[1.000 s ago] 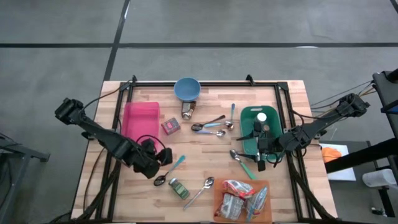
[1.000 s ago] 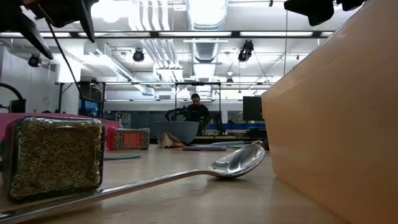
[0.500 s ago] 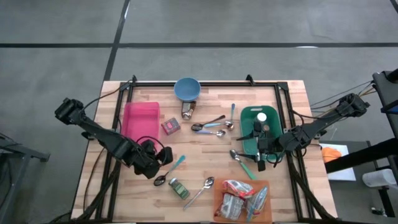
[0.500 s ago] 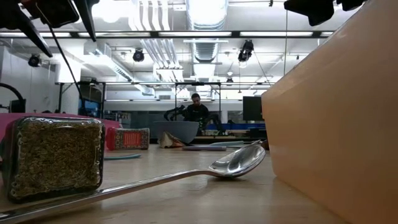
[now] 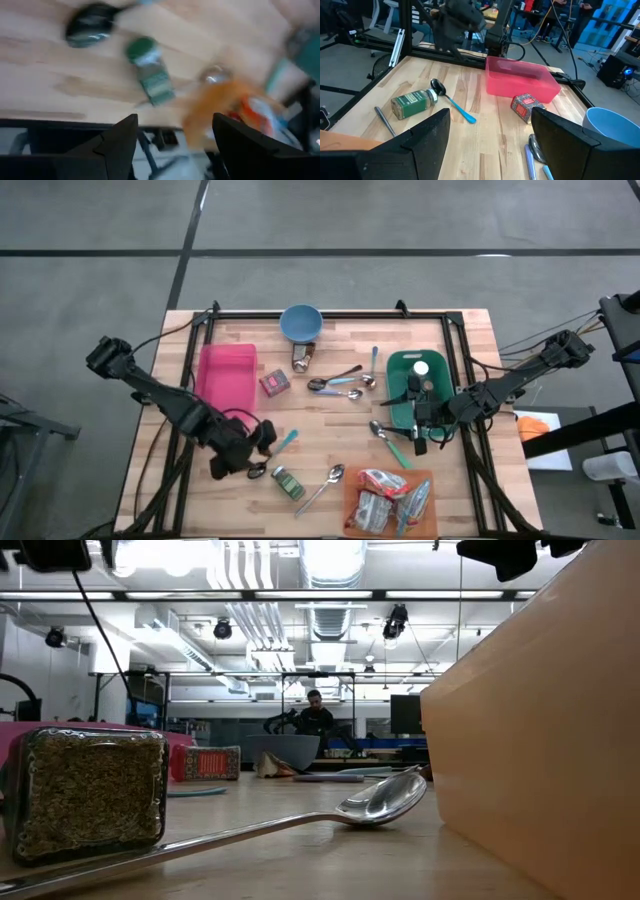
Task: Pick & Place Food Item
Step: Put the green seasoning bottle into the green bin
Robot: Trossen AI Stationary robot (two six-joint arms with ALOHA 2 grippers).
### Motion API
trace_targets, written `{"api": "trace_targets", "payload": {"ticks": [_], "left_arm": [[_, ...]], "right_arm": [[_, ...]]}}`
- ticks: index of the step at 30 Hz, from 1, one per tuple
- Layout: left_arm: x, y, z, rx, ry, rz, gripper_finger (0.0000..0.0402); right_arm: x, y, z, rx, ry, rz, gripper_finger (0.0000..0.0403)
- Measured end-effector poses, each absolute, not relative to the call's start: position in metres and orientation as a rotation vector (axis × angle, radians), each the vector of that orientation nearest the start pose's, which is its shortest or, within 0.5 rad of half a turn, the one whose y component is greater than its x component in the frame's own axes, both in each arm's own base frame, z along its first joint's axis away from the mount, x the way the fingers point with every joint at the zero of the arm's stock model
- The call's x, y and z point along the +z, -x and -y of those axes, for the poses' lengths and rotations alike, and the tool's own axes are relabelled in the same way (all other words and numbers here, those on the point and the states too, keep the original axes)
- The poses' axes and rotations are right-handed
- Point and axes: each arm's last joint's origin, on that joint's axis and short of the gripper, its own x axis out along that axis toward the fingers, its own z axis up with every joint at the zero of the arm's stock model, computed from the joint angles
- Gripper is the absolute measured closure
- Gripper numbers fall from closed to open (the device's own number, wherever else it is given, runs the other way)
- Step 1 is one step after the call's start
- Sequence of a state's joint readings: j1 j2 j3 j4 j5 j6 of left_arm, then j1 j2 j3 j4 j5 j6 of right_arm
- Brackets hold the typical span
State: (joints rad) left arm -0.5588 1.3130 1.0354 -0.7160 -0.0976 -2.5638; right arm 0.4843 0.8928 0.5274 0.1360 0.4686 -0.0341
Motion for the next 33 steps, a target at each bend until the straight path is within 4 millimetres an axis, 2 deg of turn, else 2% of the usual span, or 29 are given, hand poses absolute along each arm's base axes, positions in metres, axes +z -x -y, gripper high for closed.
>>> {"api": "trace_targets", "payload": {"ticks": [3, 5, 9, 12, 14, 19, 25, 28, 33], "left_arm": [[0.269, -0.222, 0.126, 0.841, 2.025, -0.703, 0.0144], [0.259, -0.221, 0.12, 0.785, 2.079, -0.663, 0.0144], [0.221, -0.218, 0.106, 0.555, 2.249, -0.645, 0.0144], [0.19, -0.211, 0.096, 0.343, 2.352, -0.558, 0.0144], [0.178, -0.206, 0.093, 0.264, 2.395, -0.479, 0.0144], [0.163, -0.198, 0.087, 0.345, 2.54, -0.412, 0.0144], [0.167, -0.2, 0.091, 0.434, 2.79, -0.457, 0.0144], [0.172, -0.204, 0.093, 0.45, 2.809, -0.5, 0.0144], [0.172, -0.203, 0.097, 0.482, 2.735, -0.683, 0.0144]], "right_arm": [[0.256, -0.179, -0.08, 0.019, 0.139, -0.204, 0.0126], [0.256, -0.179, -0.08, 0.019, 0.139, -0.204, 0.0126], [0.256, -0.179, -0.08, 0.019, 0.139, -0.204, 0.0126], [0.256, -0.179, -0.08, 0.019, 0.139, -0.204, 0.0126], [0.256, -0.179, -0.08, 0.019, 0.139, -0.204, 0.0126], [0.256, -0.179, -0.08, 0.019, 0.14, -0.204, 0.0126], [0.256, -0.179, -0.08, 0.019, 0.14, -0.204, 0.0126], [0.256, -0.179, -0.08, 0.019, 0.14, -0.204, 0.0126], [0.256, -0.179, -0.08, 0.019, 0.14, -0.204, 0.0126]]}}
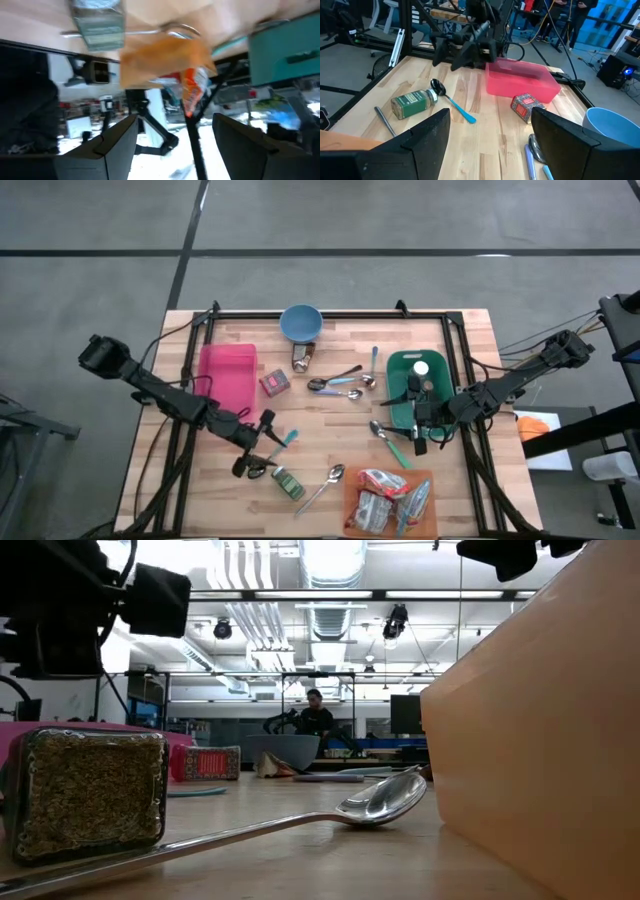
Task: Pick & Place Food Item
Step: Put the green seasoning bottle into the green bin
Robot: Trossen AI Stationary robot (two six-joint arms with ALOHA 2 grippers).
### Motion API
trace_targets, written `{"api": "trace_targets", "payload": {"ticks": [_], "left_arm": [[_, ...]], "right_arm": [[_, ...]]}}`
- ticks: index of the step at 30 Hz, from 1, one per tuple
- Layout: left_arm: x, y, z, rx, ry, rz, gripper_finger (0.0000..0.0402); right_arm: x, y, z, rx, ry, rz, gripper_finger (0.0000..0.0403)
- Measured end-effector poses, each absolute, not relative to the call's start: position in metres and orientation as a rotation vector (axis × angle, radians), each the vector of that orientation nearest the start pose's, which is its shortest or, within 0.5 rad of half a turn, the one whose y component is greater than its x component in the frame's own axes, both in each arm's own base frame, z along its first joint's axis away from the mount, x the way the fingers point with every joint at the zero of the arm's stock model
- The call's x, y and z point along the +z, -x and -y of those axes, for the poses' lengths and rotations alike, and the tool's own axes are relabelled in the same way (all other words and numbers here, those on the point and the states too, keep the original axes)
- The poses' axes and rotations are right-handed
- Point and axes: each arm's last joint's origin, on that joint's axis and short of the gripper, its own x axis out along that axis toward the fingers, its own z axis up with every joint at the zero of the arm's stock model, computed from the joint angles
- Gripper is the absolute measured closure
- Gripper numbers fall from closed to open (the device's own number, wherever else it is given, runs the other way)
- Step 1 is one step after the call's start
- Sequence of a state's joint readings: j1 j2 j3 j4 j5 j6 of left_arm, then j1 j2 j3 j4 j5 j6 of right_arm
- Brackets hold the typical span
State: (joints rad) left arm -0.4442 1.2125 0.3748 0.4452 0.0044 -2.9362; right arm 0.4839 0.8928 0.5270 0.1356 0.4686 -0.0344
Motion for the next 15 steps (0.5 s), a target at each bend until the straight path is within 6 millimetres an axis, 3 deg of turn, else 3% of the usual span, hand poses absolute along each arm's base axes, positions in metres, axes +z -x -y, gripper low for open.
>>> {"api": "trace_targets", "payload": {"ticks": [15], "left_arm": [[0.1638, -0.1991, 0.0951, 0.524, 2.693, -0.701, 0.0144]], "right_arm": [[0.2563, -0.1794, -0.0795, 0.019, 0.14, -0.204, 0.0126]]}}
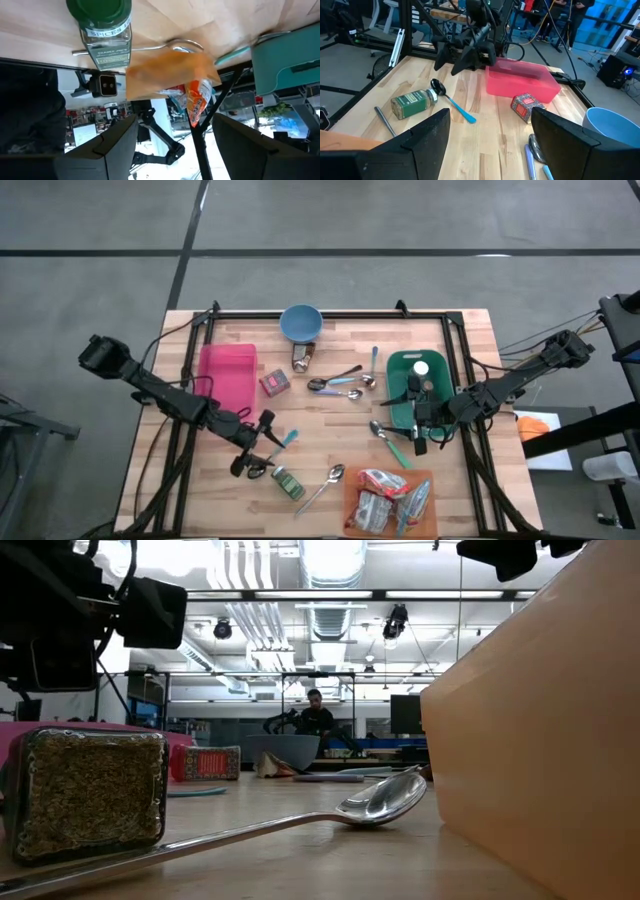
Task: Pick & Place Food Item
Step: Put the green seasoning bottle into the green bin
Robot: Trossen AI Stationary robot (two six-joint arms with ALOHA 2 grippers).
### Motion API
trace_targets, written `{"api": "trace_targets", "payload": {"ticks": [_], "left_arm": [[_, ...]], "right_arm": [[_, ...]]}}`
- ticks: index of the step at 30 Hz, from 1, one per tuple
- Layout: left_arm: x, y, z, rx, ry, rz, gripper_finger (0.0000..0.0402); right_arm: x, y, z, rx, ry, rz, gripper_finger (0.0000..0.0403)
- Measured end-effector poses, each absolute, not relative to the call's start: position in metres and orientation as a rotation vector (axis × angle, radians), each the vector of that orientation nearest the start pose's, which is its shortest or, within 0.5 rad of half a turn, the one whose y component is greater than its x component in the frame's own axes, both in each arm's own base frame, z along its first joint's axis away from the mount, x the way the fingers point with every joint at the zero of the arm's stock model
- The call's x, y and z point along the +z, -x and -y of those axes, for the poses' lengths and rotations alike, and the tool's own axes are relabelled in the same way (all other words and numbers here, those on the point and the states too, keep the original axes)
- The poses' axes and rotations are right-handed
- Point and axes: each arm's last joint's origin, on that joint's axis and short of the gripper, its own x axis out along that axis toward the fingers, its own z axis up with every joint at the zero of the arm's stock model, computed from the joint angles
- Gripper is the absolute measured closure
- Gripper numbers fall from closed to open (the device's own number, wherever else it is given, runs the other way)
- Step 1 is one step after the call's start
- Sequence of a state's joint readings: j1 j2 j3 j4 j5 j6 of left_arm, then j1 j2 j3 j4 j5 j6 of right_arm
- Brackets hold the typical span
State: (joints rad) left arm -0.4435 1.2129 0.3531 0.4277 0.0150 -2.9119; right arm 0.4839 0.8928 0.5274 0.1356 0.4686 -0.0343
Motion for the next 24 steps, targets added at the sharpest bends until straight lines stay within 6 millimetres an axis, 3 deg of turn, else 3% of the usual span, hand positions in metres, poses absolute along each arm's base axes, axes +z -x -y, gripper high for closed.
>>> {"api": "trace_targets", "payload": {"ticks": [9, 15, 24], "left_arm": [[0.146, -0.203, 0.097, 0.7, 2.742, -0.696, 0.0144], [0.138, -0.211, 0.102, 0.64, 2.738, -0.706, 0.0144], [0.139, -0.204, 0.116, 0.653, 2.802, -0.76, 0.0144]], "right_arm": [[0.256, -0.179, -0.08, 0.019, 0.14, -0.204, 0.0126], [0.256, -0.179, -0.08, 0.019, 0.14, -0.204, 0.0126], [0.256, -0.179, -0.08, 0.019, 0.14, -0.204, 0.0126]]}}
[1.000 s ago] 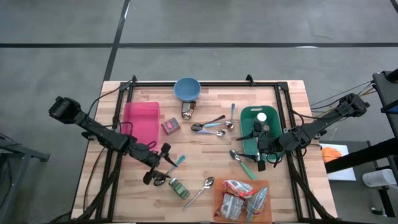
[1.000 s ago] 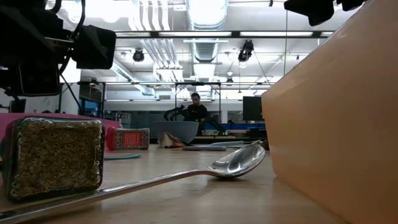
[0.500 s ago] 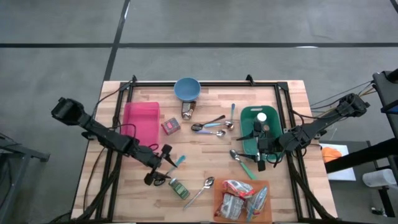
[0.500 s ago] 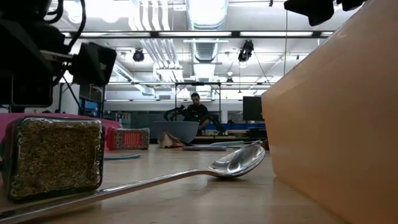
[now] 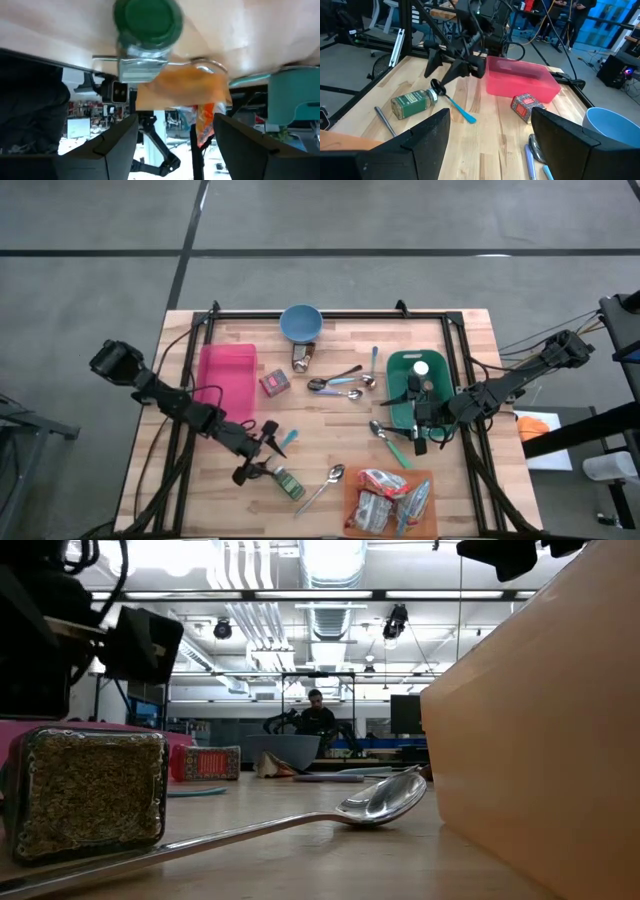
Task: Pick & Place Food Item
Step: Put the green seasoning bottle into the green bin
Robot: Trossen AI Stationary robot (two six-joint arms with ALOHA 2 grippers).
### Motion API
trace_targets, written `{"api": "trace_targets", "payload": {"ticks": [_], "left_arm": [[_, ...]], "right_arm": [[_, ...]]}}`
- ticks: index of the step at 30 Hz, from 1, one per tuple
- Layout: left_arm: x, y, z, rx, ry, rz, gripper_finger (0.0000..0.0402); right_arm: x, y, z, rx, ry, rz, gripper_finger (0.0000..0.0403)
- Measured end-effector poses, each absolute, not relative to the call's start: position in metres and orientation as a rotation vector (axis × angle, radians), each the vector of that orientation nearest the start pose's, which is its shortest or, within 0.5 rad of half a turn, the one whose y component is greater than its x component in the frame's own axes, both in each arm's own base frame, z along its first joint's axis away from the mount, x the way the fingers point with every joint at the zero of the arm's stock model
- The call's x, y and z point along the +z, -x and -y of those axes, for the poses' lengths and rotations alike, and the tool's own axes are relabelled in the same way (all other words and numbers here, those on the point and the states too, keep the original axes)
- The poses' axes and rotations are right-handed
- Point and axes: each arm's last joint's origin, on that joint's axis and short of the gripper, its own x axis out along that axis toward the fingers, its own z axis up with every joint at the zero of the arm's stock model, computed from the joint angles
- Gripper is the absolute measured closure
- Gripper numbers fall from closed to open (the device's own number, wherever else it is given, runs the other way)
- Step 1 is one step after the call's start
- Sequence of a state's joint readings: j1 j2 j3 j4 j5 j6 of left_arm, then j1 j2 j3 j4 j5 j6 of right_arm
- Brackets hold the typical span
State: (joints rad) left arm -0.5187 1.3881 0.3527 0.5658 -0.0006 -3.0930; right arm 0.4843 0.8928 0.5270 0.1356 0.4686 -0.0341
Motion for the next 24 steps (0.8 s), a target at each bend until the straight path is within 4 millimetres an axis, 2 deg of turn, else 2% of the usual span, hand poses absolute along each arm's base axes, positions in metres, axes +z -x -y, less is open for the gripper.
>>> {"api": "trace_targets", "payload": {"ticks": [4, 10, 24], "left_arm": [[0.135, -0.196, 0.125, 0.724, 2.795, -0.696, 0.0144], [0.136, -0.193, 0.13, 0.686, 2.798, -0.61, 0.0144], [0.13, -0.19, 0.133, 0.733, 2.761, -0.624, 0.0144]], "right_arm": [[0.256, -0.179, -0.08, 0.019, 0.14, -0.206, 0.0126], [0.256, -0.179, -0.08, 0.019, 0.14, -0.206, 0.0126], [0.256, -0.179, -0.08, 0.019, 0.141, -0.207, 0.0126]]}}
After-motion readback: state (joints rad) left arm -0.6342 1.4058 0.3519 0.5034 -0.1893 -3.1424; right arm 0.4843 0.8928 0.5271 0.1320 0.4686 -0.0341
